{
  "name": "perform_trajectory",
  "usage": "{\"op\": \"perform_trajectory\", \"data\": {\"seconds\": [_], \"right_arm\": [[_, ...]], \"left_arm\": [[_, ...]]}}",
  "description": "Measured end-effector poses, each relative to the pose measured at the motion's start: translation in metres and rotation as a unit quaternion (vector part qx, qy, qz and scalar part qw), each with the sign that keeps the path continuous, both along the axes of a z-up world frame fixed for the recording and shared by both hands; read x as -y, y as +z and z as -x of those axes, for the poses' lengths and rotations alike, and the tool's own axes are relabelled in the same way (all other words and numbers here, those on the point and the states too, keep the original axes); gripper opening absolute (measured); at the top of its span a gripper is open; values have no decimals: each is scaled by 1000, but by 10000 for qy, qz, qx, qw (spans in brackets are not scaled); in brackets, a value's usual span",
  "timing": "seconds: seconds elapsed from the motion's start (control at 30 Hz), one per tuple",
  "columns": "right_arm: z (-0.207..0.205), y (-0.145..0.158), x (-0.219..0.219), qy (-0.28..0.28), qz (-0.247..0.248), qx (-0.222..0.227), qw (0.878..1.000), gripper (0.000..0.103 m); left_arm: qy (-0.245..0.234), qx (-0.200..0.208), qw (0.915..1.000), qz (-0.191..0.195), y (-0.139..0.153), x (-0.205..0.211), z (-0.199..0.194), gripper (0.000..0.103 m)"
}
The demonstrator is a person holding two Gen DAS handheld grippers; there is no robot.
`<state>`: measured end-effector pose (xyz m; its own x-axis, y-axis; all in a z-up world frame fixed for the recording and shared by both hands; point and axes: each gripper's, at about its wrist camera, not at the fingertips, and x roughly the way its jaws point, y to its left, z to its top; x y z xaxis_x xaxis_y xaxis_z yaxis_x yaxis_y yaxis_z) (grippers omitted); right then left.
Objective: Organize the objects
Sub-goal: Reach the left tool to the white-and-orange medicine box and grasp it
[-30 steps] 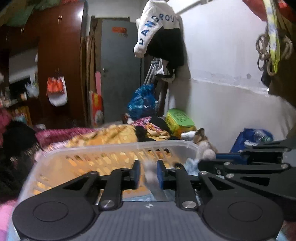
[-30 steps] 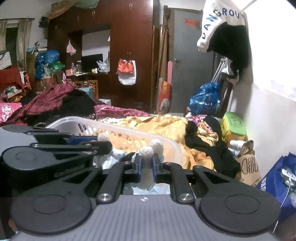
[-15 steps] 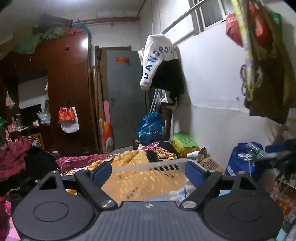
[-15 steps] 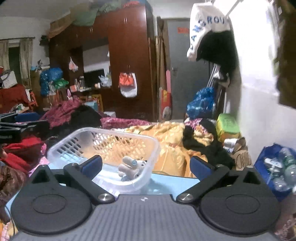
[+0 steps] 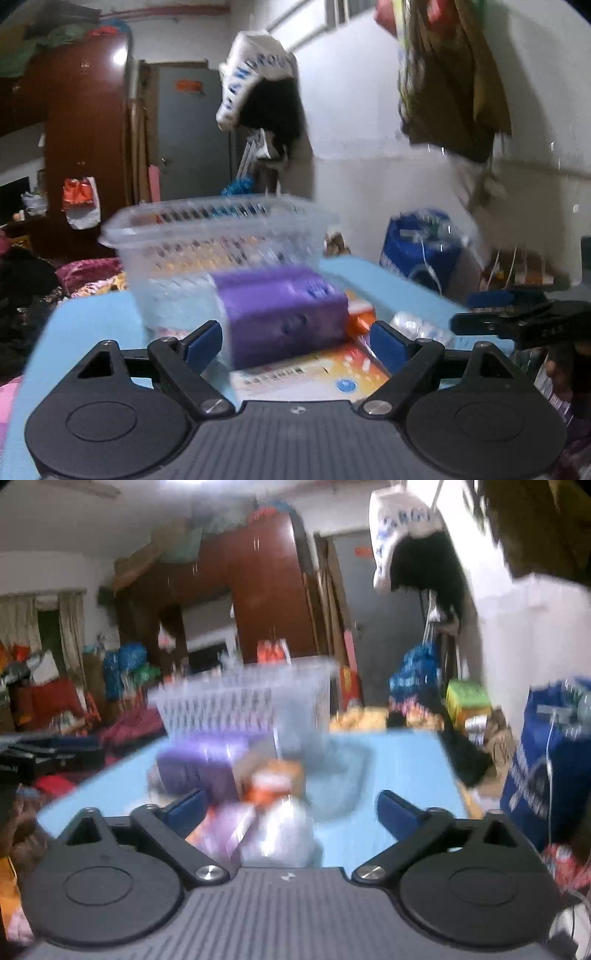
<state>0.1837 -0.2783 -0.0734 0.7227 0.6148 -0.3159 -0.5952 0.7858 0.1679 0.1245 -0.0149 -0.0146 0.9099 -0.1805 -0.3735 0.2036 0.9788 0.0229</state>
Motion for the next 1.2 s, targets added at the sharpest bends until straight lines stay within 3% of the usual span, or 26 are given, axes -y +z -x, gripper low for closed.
{"op": "perform_trajectory", "data": {"seconds": [0.03, 0.1, 0.27, 0.4, 0.5, 0.57, 0.7, 0.87, 0.93, 1.07, 1.2], "right_arm": [[-6, -5, -2, -19, 58, -134, 9999, 81], [-7, -12, 0, -59, -42, -226, 9997, 79], [22, -12, -4, 66, -203, 159, 9996, 79], [48, -16, -28, 690, -12, 328, 9971, 74], [52, -26, -51, 1147, 174, 246, 9929, 60], [46, -32, -63, 1298, 256, 166, 9911, 57], [35, -45, -73, 1165, 380, 165, 9923, 57], [28, -49, -69, 855, 463, 391, 9945, 56], [31, -51, -64, 960, 322, 371, 9942, 56], [37, -52, -77, 1183, 545, 637, 9894, 56], [28, -52, -76, 1329, 334, 558, 9890, 45]], "left_arm": [[69, -55, 10000, 6, -4, 3, -2, 89], [194, -91, 9996, 185, -12, -4, -4, 88], [367, -96, 9989, 271, -26, -26, 9, 88], [219, -77, 9989, 400, -42, -47, 21, 88], [157, -62, 9991, 395, -52, -57, 22, 88], [57, -44, 9992, 404, -55, -60, 21, 88], [-187, -69, 9990, 398, -62, -60, 18, 88], [-416, -46, 9991, 88, -69, -48, 17, 88], [-520, -34, 9986, 57, -71, -45, 16, 88], [-724, -11, 9974, 26, -76, -40, 11, 86], [-740, 96, 9972, 9, -78, -37, 14, 79]]}}
